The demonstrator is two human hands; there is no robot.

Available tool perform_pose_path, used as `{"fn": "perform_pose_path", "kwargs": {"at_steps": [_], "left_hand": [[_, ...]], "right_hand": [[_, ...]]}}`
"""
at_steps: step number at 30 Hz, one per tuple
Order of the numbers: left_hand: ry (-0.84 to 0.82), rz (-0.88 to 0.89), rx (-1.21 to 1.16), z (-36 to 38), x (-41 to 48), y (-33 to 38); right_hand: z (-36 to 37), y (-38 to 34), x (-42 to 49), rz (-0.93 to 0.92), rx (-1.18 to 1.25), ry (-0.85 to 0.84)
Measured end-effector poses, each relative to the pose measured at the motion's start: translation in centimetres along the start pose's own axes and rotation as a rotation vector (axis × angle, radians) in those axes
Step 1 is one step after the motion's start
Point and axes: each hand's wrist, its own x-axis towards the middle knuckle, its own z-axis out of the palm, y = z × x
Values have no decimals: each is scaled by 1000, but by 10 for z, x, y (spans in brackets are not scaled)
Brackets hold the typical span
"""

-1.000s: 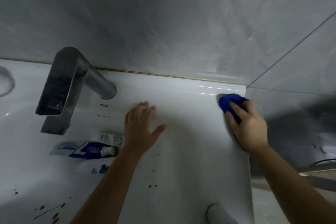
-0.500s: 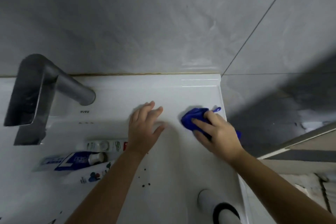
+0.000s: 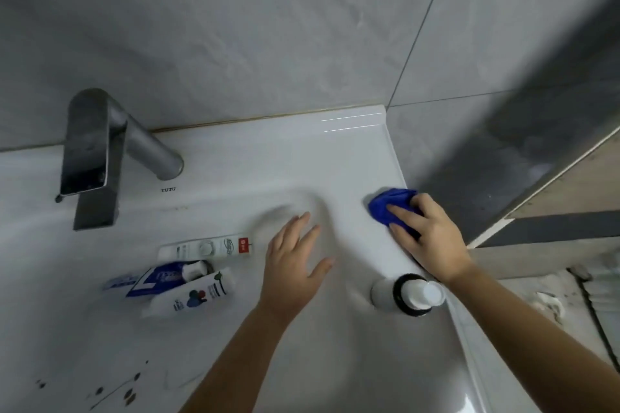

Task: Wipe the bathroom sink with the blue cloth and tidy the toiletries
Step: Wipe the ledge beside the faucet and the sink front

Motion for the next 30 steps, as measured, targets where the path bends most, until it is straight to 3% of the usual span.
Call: {"fn": "perform_pose_path", "kwargs": {"at_steps": [8,14,21,25,30], "left_hand": [[1,-46,-22,-8,-62,24],[-3,-143,10,-8,-129,45],[37,-187,165,-1,-202,64],[84,-202,186,3,-212,62],[50,-187,217,0,-215,64]], "right_hand": [[-8,-25,-53,315,132,85],[-21,-38,-119,347,132,125],[-32,-74,-215,220,29,38],[-11,-110,-189,-14,18,-88],[-4,-123,-177,-12,13,-141]]}}
